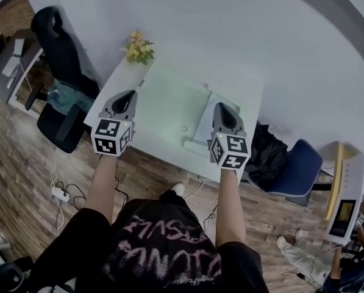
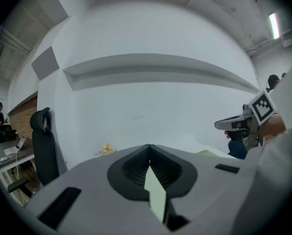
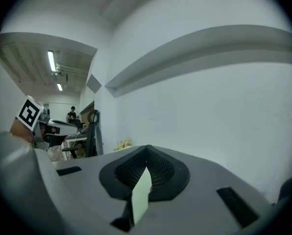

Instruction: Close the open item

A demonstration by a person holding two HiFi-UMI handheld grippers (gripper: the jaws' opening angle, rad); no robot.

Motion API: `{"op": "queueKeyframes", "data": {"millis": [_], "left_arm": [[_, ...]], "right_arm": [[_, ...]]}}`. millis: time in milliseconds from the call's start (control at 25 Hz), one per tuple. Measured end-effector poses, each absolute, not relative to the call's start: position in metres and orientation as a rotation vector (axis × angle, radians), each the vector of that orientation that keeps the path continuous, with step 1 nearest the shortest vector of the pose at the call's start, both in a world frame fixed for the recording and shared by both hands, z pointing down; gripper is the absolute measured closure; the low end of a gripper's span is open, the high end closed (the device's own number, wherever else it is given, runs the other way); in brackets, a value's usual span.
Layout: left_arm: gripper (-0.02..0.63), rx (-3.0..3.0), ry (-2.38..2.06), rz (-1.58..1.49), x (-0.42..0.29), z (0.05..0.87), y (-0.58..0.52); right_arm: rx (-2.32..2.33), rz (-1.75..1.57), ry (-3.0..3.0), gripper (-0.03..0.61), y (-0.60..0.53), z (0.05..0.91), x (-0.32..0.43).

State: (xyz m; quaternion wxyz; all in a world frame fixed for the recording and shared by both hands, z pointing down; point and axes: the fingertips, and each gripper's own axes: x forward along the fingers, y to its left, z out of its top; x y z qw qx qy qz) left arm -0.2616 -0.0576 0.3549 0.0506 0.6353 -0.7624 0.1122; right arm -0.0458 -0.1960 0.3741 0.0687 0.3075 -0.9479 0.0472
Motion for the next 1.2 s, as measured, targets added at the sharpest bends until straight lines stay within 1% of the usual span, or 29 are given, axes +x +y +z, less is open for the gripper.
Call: {"op": "queueKeyframes", "data": {"millis": [480, 1200], "left_arm": [[0.611, 1.834, -2.332, 0.412, -0.288, 0.369, -0.063], [0.611, 1.882, -2.159, 0.394, -0.339, 0.423, -0.093]], "right_arm": [[0.760, 0.205, -2.866, 0.569, -0.206, 0.396, -0.097], [0.793, 0.263, -2.761, 0.569, -0.209, 0.439, -0.156]]}}
